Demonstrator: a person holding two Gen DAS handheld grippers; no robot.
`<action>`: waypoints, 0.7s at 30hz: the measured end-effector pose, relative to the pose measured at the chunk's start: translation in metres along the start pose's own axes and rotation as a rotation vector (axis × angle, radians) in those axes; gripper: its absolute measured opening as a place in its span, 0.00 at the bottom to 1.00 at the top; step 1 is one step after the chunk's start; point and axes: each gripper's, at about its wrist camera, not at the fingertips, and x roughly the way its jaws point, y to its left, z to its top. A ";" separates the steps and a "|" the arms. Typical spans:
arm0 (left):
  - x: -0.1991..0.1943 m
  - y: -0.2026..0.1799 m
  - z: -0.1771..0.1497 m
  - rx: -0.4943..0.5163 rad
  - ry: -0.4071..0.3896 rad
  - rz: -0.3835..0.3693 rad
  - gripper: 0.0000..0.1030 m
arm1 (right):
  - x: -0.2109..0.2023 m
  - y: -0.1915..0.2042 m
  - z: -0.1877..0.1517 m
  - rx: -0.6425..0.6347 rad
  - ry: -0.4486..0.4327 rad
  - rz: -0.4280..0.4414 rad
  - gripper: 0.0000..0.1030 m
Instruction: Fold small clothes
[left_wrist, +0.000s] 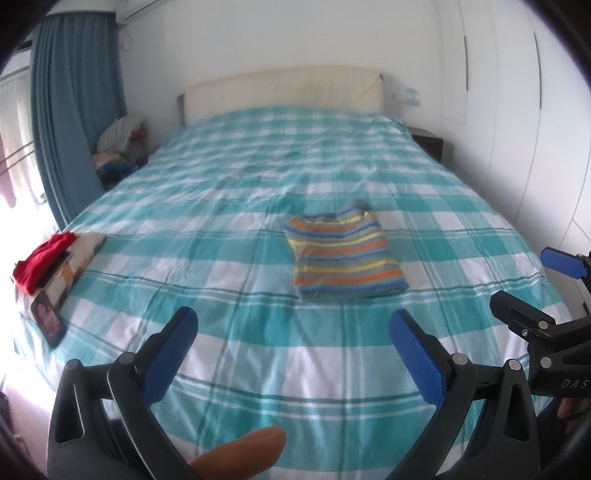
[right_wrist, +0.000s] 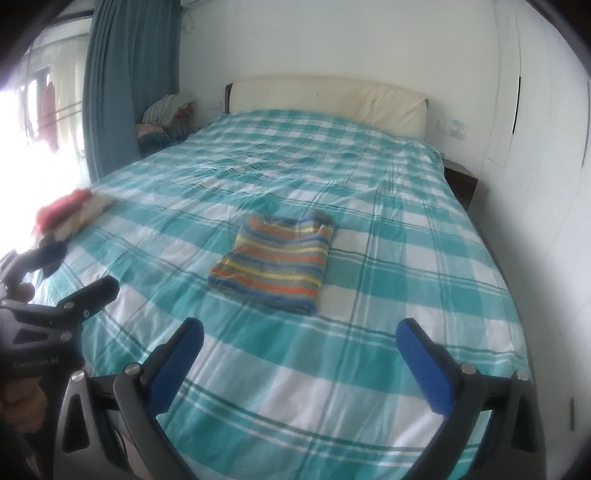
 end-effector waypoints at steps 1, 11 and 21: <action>0.002 -0.001 -0.001 -0.004 0.009 0.006 1.00 | 0.002 0.000 -0.002 0.001 0.007 0.002 1.00; 0.019 0.006 -0.009 -0.055 0.087 0.032 1.00 | 0.004 0.006 -0.010 0.010 0.030 0.002 1.00; 0.014 0.003 -0.008 -0.031 0.081 0.027 1.00 | -0.008 0.016 -0.001 0.005 0.020 0.018 0.99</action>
